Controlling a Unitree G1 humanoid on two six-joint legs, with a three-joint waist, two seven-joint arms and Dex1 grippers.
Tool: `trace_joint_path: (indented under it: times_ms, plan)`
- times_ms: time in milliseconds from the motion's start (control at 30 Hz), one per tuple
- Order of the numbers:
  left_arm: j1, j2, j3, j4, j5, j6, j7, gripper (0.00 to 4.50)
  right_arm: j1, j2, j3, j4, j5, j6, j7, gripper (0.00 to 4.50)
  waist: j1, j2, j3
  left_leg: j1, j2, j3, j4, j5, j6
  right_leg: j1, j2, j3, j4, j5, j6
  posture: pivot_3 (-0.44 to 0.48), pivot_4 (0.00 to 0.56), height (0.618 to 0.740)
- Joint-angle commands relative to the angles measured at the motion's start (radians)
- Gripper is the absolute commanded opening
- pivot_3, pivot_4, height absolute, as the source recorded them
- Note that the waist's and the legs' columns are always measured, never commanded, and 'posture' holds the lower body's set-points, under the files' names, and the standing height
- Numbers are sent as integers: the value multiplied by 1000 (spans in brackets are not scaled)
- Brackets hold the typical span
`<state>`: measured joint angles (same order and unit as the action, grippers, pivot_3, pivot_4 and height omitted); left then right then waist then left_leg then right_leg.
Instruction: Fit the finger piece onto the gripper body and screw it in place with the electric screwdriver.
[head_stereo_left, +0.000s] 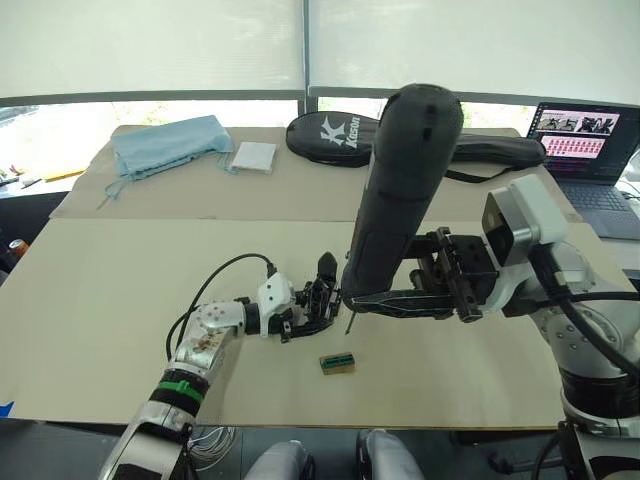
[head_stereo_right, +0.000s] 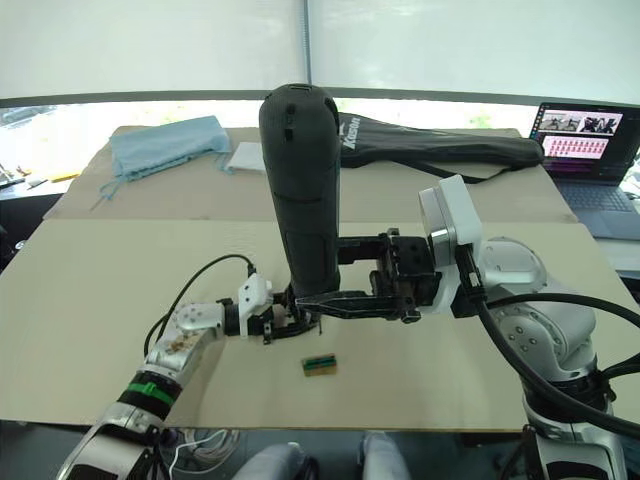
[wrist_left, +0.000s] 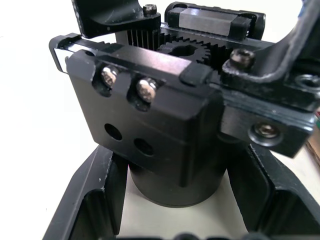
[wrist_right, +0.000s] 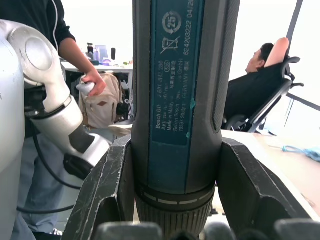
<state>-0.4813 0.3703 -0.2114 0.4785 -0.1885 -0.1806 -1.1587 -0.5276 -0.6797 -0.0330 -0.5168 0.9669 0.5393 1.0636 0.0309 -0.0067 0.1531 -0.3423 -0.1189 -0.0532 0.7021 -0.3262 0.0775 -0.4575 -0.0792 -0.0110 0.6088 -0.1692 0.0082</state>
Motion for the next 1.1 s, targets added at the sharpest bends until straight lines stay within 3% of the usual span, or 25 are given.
trace_joint_path:
  times_ms: [33,267,300,400,700,1100]
  plan:
    - [-20,-8,-4,93,30,-34,-7,2347,-6,-5,-44,-37,39,2,-7,1900,-1,0,0,0,0,0,0,0,0,0,0,0,0,0,0,0,150,740]
    - [-15,-16,3,99,25,-4,-4,2347,0,-6,-49,-43,40,9,-8,1900,-1,0,0,0,0,0,1,0,0,1,-1,1,1,0,0,0,150,740]
    - [-6,-17,11,88,25,2,17,3384,1,-6,-50,-42,40,9,-7,1900,-1,0,0,0,0,0,1,0,0,1,-1,2,1,0,0,0,150,740]
    - [30,-18,44,31,-1,44,56,4437,1,-5,-51,-41,40,11,-5,1900,-2,0,0,0,0,0,1,0,0,1,-1,2,1,0,0,0,150,740]
    - [195,54,80,-281,-47,160,95,4437,1,0,-52,-32,37,13,8,1900,-22,0,0,0,1,0,0,0,0,-1,1,3,1,0,0,0,150,740]
    - [235,-28,13,-412,14,236,258,4437,-15,14,-39,-6,17,0,29,1900,-9,0,0,-2,1,0,1,0,0,-1,1,2,0,0,0,0,150,740]
